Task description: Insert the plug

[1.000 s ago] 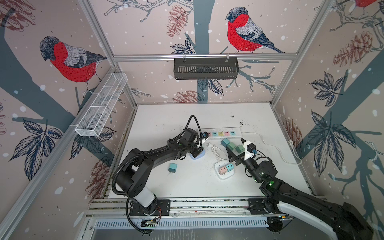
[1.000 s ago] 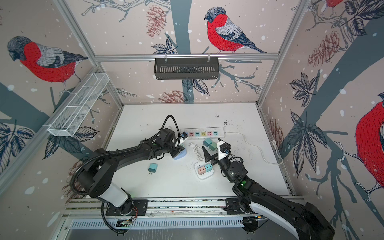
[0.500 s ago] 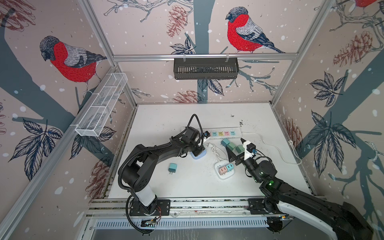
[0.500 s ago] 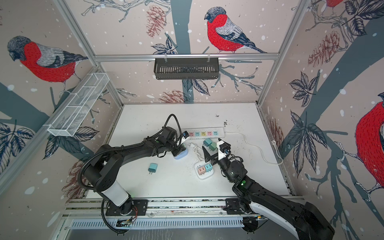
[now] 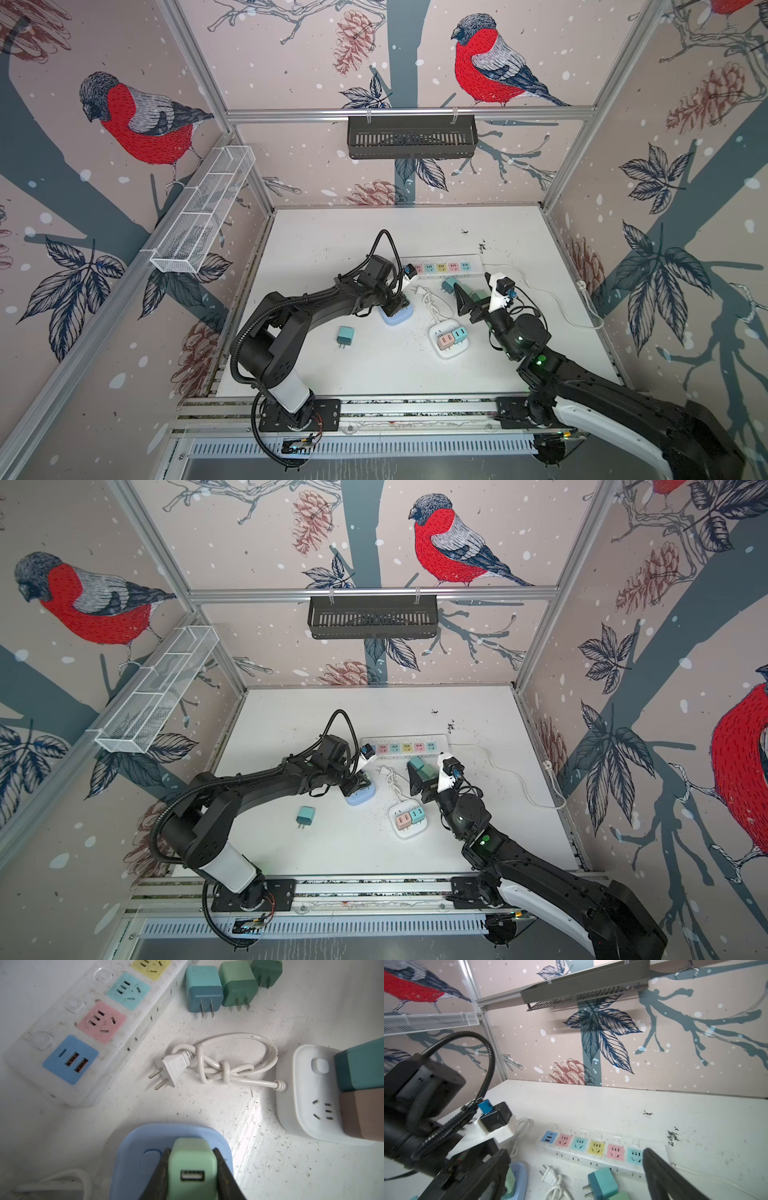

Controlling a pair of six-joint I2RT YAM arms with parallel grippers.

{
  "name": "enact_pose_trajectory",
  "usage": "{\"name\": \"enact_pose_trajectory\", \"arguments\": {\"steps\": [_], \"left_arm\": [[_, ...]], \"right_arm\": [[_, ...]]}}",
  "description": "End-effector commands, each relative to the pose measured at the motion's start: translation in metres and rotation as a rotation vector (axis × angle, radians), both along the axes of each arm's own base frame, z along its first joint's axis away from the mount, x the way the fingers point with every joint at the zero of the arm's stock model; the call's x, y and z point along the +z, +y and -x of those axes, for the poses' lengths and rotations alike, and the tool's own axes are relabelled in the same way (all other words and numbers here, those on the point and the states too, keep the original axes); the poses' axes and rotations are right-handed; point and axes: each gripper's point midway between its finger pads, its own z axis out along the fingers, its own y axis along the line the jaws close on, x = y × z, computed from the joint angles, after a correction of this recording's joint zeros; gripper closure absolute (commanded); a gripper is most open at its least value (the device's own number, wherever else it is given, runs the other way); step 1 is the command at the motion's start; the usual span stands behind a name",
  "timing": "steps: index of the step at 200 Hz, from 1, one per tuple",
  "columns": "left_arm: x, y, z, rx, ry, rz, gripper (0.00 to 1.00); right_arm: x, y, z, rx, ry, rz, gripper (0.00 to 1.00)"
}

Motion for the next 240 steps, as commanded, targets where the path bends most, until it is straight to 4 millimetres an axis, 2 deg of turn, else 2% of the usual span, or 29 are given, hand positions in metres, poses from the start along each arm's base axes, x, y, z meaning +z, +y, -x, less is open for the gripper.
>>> {"name": "enact_pose_trajectory", "arguments": {"steps": [1,66,90,105,110,113,114,116,118,119,121,123,191,212,240], "left_arm": [[0.0,0.001,-0.003,0.01,-0.005,-0.001,1.0],[0.01,0.003,-0.02,0.116,-0.11,0.013,1.0],[0.015,0.004,-0.021,0.122,-0.155,0.022,1.0],[0.021,0.006,-0.022,0.142,-0.199,0.019,0.92],[0.025,0.006,-0.021,0.145,-0.217,0.025,0.87],[0.028,0.005,-0.02,0.142,-0.226,0.032,0.78],[0.028,0.005,-0.02,0.141,-0.228,0.034,0.72],[0.031,0.005,-0.019,0.139,-0.234,0.041,0.53],[0.033,0.004,-0.018,0.137,-0.241,0.048,0.2],[0.034,0.004,-0.018,0.136,-0.243,0.051,0.11],[0.036,0.004,-0.017,0.136,-0.248,0.059,0.04],[0.039,0.004,-0.016,0.134,-0.253,0.067,0.02],[0.126,0.005,0.023,0.084,-0.417,0.348,0.01],[0.155,0.022,0.03,0.159,-0.496,0.457,0.01],[0.179,0.065,0.039,0.341,-0.631,0.59,0.01]], "right_arm": [[-0.006,-0.022,-0.011,-0.128,0.098,-0.112,0.0],[-0.009,-0.046,-0.022,-0.185,0.184,-0.257,0.0],[-0.012,-0.049,-0.027,-0.199,0.228,-0.266,0.0],[-0.012,-0.048,-0.029,-0.193,0.248,-0.256,0.0],[-0.013,-0.047,-0.029,-0.191,0.253,-0.252,0.0],[-0.013,-0.047,-0.029,-0.19,0.256,-0.251,0.0],[-0.013,-0.047,-0.029,-0.19,0.256,-0.25,0.0],[-0.013,-0.047,-0.029,-0.188,0.257,-0.25,0.0],[-0.013,-0.047,-0.03,-0.188,0.258,-0.249,0.0],[-0.013,-0.047,-0.03,-0.189,0.259,-0.249,0.0],[-0.013,-0.047,-0.03,-0.189,0.261,-0.247,0.0],[-0.013,-0.046,-0.03,-0.188,0.262,-0.247,0.0],[-0.01,-0.032,-0.028,-0.107,0.269,-0.223,0.0],[-0.004,-0.018,-0.025,-0.026,0.264,-0.196,0.0],[0.0,0.003,-0.021,0.059,0.253,-0.152,0.0]]}}
